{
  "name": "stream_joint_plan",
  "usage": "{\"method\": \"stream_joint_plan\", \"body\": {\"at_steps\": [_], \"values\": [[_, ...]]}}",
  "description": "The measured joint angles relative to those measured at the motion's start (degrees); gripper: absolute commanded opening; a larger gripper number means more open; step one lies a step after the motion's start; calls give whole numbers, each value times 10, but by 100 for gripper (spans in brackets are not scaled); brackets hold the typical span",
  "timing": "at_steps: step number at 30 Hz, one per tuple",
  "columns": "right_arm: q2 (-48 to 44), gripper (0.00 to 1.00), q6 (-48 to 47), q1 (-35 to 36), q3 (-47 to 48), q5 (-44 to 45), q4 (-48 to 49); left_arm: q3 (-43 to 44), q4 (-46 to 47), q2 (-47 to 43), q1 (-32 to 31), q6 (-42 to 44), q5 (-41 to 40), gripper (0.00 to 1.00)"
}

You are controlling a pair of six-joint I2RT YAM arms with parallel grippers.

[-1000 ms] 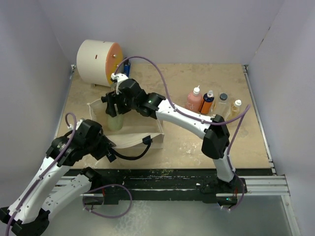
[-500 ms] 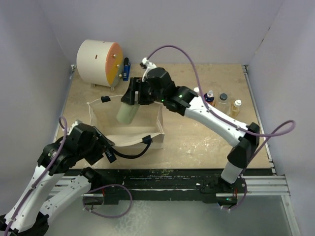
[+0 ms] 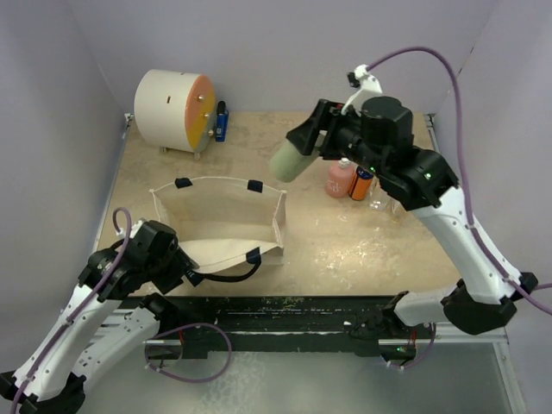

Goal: Take the personal care products out of the canvas bag

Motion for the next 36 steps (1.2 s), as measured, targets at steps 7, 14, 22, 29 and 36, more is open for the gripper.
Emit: {"method": "stream_joint_plan", "body": {"at_steps": [7,14,22,29,36], "values": [[-87,0,-50,-7,-51,123,-69,-6,-11,-50,0,-4,3,34],[-124,0,-60,-16,-168,196,-105,-5,-26,-56,0,-7,-11,34],[-136,0,-80,-39,-303,215,-45,33,13,18,0,32,-29,52],[-141,0,-123,-97,-449,214,85,101,33,117,0,85,-47,87],[-108,0,-163,-113,-541,212,241,148,18,69,0,101,-57,99]]}}
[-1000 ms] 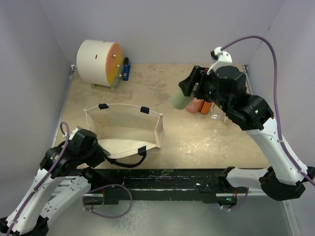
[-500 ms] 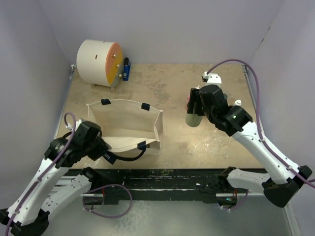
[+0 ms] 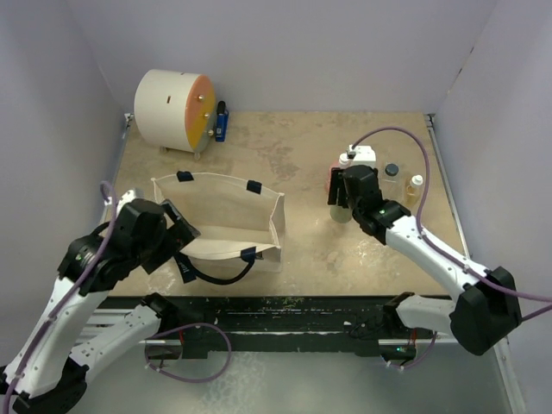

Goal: Take the personal care products out of the canvas bag

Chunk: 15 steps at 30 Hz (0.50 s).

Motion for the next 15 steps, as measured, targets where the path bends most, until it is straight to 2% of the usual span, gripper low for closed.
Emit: {"method": "stream_joint_plan", "body": {"at_steps": [6,15], "values": [[50,0,-16,0,-44,-4,113,57,-23,-25,0,11,-2,99],[92,0,-30,-10,-85,-13,210,168,-38,30,0,75,-17,99]]}}
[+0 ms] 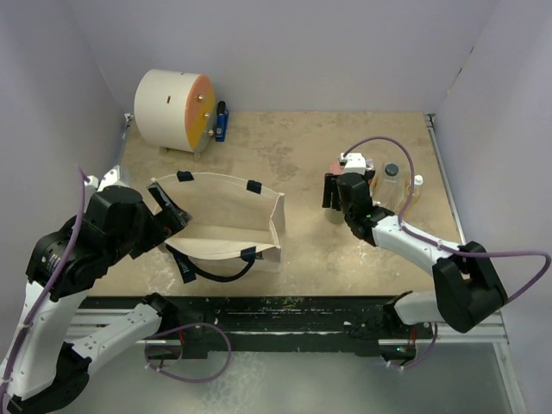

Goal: Take the personal care products out of the canvas bag

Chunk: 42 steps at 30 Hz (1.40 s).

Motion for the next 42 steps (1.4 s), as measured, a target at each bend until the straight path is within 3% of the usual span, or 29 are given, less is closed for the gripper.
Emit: {"method": "stream_joint_plan", "body": {"at_steps": [1,4,9,12,18,24,34,42], "values": [[5,1,-2,-2,-4,0,7,7,0,5,0,7,-2,99],[15,18,-3,-4,-11,-1,29,16,0,12,0,24,-4,99],[15,78,-6,-5,-19,-2,46,31,0,12,0,49,-5,99],[9,92,-7,-6,-19,-2,40,50,1,13,0,68,-5,99],[-48,100,-8,-6,0,-1,-20,87,2,21,0,106,-4,99],[-121,100,5,-6,94,-15,-165,110,10,45,0,139,5,99],[-225,100,9,-6,420,-61,-459,300,14,124,0,203,24,99],[-240,100,18,-6,657,-66,-611,424,18,140,0,226,34,99]]}}
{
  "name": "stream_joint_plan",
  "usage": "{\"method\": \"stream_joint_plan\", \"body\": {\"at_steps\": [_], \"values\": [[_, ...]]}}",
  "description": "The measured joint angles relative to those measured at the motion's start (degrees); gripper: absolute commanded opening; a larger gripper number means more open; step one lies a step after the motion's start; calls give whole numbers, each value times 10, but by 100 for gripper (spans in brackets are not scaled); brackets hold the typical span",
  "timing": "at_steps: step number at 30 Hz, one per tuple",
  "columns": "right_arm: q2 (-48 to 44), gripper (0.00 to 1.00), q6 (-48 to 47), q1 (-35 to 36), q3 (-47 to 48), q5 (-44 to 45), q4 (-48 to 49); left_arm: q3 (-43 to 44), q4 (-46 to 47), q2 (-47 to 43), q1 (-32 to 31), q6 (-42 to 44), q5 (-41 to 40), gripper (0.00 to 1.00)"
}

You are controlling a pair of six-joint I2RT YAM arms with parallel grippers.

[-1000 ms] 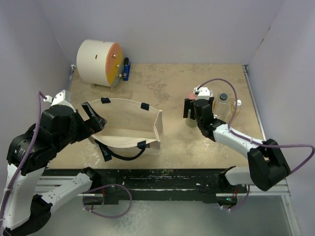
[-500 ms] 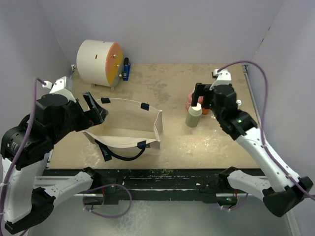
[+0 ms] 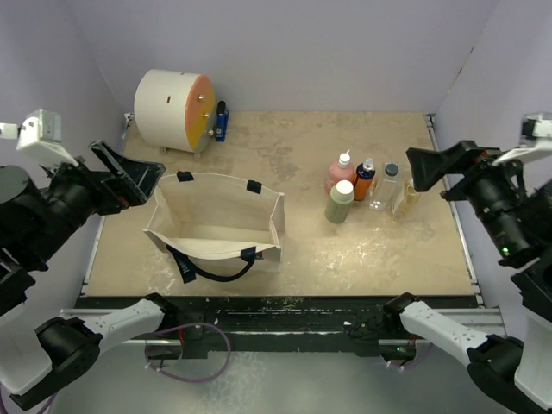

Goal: Take the personal care products out of the canvas bag

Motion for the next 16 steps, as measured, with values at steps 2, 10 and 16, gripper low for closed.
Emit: {"method": "stream_joint_plan", "body": {"at_steps": [2,10,16], "values": [[0,100,7,0,35,-5,-21,9,6,-7,0,2,0,99],[7,100,23,0,91,-9,-83,16,13,-21,0,4,-2,99],[18,100,25,0,96,-10,-99,15,13,-21,0,4,-4,99]]}}
